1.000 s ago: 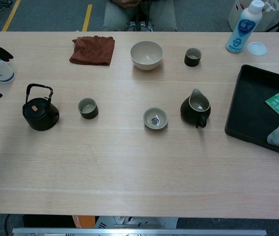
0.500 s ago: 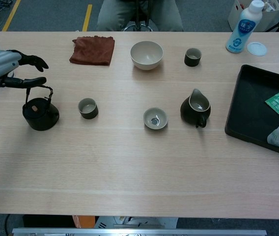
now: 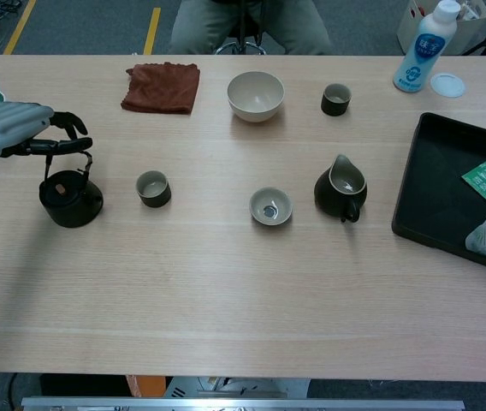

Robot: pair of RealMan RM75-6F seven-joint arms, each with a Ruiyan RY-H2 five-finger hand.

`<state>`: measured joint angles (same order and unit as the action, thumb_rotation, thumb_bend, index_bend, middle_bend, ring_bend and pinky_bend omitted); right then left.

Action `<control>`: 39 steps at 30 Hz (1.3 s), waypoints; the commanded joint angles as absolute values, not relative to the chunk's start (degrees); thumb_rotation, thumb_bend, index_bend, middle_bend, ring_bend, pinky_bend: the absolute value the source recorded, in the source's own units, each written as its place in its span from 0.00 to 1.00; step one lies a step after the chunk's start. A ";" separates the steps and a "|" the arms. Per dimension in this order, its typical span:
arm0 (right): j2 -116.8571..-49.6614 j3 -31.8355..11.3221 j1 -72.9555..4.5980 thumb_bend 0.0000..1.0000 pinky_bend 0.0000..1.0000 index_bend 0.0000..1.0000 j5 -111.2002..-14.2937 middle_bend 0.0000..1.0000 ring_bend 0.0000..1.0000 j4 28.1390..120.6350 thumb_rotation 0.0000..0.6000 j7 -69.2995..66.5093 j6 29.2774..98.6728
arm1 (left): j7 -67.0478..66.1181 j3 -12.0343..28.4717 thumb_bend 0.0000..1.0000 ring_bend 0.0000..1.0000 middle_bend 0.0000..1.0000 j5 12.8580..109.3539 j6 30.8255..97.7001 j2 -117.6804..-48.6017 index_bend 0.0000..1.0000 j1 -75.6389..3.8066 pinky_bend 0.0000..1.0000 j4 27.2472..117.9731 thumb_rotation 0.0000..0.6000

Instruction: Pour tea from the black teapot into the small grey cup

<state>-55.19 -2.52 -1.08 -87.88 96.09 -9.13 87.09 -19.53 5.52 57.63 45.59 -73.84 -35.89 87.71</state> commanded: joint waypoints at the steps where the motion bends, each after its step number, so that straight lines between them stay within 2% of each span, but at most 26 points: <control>1: -55.18 -2.50 -1.05 0.00 0.23 0.43 -87.83 0.36 0.21 96.04 1.00 -9.19 87.07 | -20.69 4.89 0.14 0.19 0.29 56.18 45.46 -75.36 0.23 -36.70 0.10 86.00 0.00; 17: -55.49 -2.44 -0.90 0.00 0.23 0.43 -87.78 0.36 0.21 95.34 1.00 -9.75 87.12 | -22.32 2.76 0.14 0.27 0.41 54.30 46.73 -76.77 0.29 -37.34 0.10 85.13 0.00; 19: -55.48 -2.43 -0.84 0.00 0.23 0.43 -87.81 0.36 0.21 95.35 1.00 -9.76 87.22 | -22.86 2.32 0.14 0.27 0.41 54.14 46.65 -76.54 0.29 -37.48 0.10 85.31 0.05; 21: -55.48 -2.41 -0.78 0.00 0.23 0.43 -87.83 0.36 0.21 95.35 1.00 -9.78 87.31 | -23.43 1.97 0.14 0.28 0.41 54.09 46.64 -76.34 0.29 -37.66 0.10 85.50 0.21; 24: -55.46 -2.39 -0.65 0.00 0.23 0.43 -87.86 0.36 0.21 95.37 1.00 -9.79 87.50 | -23.53 1.69 0.14 0.28 0.41 53.89 46.66 -76.03 0.29 -37.74 0.10 85.99 0.32; 32: -55.31 -2.36 -0.42 0.00 0.23 0.43 -88.00 0.36 0.21 95.64 1.00 -9.58 87.87 | -23.15 1.03 0.15 0.28 0.41 54.23 46.44 -74.88 0.28 -37.96 0.10 87.17 0.39; 36: -55.27 -2.37 -0.39 0.00 0.23 0.43 -88.00 0.36 0.21 95.73 1.00 -9.49 87.90 | -23.12 0.57 0.20 0.28 0.42 54.49 46.37 -74.28 0.28 -38.01 0.10 87.80 0.48; 39: -55.24 -2.38 -0.38 0.00 0.23 0.43 -88.06 0.36 0.21 95.82 1.00 -9.39 87.96 | -22.96 0.40 0.21 0.29 0.43 54.70 46.64 -74.08 0.29 -37.96 0.10 88.12 0.49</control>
